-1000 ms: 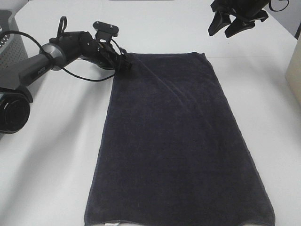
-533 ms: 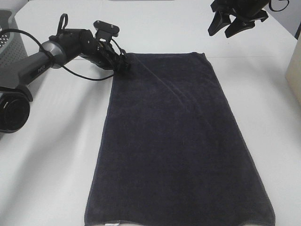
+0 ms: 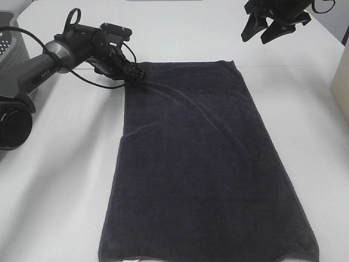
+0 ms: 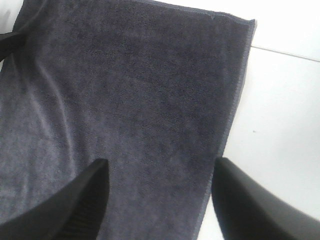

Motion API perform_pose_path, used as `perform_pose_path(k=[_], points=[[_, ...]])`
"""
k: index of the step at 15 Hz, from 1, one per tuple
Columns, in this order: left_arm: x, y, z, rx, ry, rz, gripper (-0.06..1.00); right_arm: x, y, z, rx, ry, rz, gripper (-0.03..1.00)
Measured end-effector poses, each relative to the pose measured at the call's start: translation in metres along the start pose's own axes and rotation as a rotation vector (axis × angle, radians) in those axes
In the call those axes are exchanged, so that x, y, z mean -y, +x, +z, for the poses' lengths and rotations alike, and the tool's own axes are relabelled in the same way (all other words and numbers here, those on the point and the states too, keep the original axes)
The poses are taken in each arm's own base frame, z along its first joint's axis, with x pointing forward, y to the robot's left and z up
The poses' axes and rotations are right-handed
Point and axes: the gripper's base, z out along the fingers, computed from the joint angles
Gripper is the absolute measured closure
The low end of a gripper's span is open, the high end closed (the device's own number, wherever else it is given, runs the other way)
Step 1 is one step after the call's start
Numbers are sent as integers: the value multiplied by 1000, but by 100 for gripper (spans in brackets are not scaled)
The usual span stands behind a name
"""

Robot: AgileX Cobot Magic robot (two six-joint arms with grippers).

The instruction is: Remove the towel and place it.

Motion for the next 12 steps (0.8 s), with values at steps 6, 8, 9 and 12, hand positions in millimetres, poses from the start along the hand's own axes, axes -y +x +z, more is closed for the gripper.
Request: perform_pose_path(k=[6, 8, 9, 12], points=[[2, -20, -22, 16, 64, -84, 30, 0, -1, -1, 3, 0, 11, 35], [2, -38, -43, 42, 79, -98, 30, -2, -2, -7, 12, 5, 13, 31], [0, -54, -66, 45, 87, -100, 30, -6, -6, -19, 28, 17, 10, 27], [-1, -73, -107, -10, 96, -93, 30, -12, -11, -45, 52, 50, -1, 26]])
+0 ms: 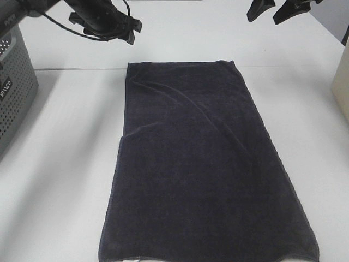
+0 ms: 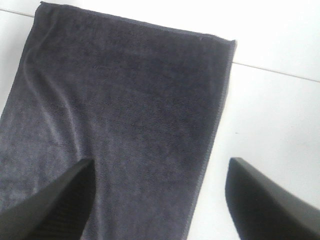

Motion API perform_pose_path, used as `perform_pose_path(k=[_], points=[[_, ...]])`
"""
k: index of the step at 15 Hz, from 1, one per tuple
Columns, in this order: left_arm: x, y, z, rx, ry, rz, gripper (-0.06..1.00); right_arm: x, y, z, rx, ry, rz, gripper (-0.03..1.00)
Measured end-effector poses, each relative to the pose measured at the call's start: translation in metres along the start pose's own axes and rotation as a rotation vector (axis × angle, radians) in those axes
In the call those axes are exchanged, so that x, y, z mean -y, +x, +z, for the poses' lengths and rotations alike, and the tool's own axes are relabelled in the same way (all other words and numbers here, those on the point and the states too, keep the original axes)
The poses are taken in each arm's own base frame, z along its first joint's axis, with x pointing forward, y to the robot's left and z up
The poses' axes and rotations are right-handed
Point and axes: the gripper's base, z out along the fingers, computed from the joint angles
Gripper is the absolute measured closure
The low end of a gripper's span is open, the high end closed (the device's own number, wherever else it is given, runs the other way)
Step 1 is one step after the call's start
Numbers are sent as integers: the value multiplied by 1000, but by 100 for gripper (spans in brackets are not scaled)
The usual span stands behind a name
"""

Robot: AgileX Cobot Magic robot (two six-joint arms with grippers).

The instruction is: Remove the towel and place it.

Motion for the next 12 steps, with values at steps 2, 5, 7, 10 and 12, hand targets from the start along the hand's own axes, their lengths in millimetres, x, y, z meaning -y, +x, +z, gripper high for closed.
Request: perform_pose_path(k=[2, 5, 7, 10, 12], points=[[-3, -16, -46, -51, -4, -3, 30, 3, -4, -23, 23, 71, 30, 26], [-43, -26, -90, -84, -53, -97, 30, 20, -7, -55, 74, 119, 97, 26], [-60, -32, -109, -64, -110, -111, 30, 16, -10, -77, 113, 133, 89, 26], [-56, -41, -134, -22, -128, -144, 30, 3, -14, -107, 165, 130, 95, 26], [-53, -45, -152, -10, -130, -153, 30, -7, -3, -127, 144, 126, 104, 26]])
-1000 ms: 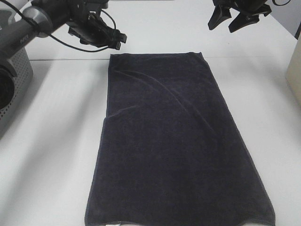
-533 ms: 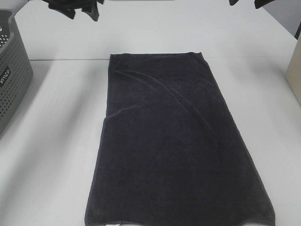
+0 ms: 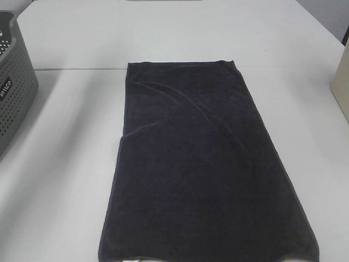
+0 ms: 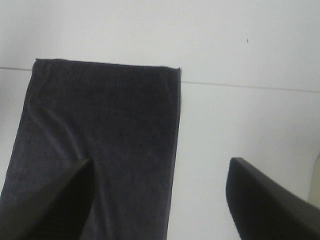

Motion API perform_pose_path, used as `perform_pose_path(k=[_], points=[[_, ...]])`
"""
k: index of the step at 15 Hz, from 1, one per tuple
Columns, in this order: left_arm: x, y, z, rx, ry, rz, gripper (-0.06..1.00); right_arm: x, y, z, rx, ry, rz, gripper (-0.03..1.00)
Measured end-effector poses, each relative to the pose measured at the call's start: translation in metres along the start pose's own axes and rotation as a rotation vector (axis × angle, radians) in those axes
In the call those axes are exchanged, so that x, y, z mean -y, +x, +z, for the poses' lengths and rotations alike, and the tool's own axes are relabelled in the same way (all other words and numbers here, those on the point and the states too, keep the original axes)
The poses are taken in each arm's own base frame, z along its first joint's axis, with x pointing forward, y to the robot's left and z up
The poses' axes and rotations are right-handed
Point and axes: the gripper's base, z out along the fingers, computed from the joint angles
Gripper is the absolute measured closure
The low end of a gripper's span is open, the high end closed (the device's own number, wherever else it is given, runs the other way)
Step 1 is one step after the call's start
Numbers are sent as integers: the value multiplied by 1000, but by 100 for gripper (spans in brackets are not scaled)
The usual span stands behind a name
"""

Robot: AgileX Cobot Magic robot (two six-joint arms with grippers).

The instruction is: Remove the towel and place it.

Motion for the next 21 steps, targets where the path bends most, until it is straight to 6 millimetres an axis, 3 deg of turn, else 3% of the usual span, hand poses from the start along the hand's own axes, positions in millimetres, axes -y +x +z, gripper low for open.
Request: perform_pose_path(k=[3, 5, 8, 12, 14, 15, 16, 20, 21], points=[[-3, 8, -40, -40, -37, 0, 30, -12, 38, -42, -84, -4, 29, 26], [-2, 30, -63, -119, -57, 20, 30, -20, 72, -68, -136, -8, 43, 26], [-9, 84, -100, -245, -100, 19, 30, -27, 130, -94, -222, 12, 52, 26], [-15, 153, -180, -145, -108, -41, 30, -41, 191, -140, -202, 16, 83, 26], [-22, 188, -211, -106, -144, -32, 30, -47, 219, -160, -171, 19, 104, 26], [-28, 213, -228, -80, -181, -26, 30, -50, 243, -171, -152, 20, 105, 26], [-30, 221, -234, -69, -192, -28, 30, -51, 250, -174, -146, 20, 103, 26], [-38, 282, -268, 48, -210, -62, 30, -59, 315, -192, -80, 20, 76, 26], [-40, 305, -278, 98, -206, -68, 30, -60, 335, -196, -26, 22, 50, 26]])
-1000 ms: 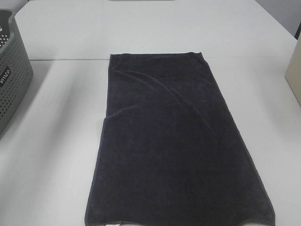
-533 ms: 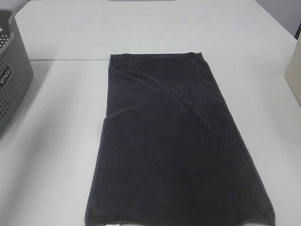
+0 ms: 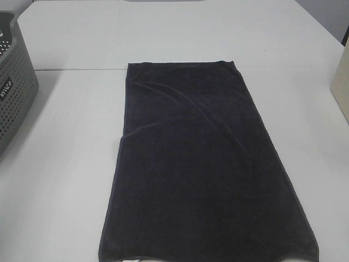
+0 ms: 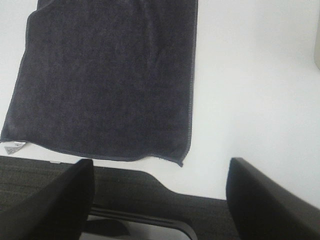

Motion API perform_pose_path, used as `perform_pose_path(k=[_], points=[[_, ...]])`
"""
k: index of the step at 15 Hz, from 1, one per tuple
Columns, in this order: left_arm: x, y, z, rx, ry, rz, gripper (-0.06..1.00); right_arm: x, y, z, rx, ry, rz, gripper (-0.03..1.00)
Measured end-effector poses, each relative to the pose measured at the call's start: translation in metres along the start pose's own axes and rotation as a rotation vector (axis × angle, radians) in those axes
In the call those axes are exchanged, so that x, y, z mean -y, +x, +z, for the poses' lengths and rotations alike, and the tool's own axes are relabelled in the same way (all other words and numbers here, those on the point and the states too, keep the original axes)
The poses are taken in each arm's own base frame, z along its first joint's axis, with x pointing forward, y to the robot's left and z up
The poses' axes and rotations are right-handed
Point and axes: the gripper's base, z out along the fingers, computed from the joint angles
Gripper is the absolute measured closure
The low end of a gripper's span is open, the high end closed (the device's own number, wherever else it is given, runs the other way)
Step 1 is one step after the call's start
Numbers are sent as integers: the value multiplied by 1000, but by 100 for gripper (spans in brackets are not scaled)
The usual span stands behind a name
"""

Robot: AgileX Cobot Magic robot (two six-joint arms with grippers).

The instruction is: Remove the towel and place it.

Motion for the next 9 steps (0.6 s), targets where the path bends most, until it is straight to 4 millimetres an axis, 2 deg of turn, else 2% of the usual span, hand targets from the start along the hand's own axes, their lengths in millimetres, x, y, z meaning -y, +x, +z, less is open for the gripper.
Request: perform_pose_path(k=[4, 9], points=[[-15, 49, -20, 131, -13, 10, 30, -1, 41, -5, 131, 10, -105, 26], [-18, 91, -23, 214, 39, -16, 30, 3, 84, 10, 200, 20, -172, 26]])
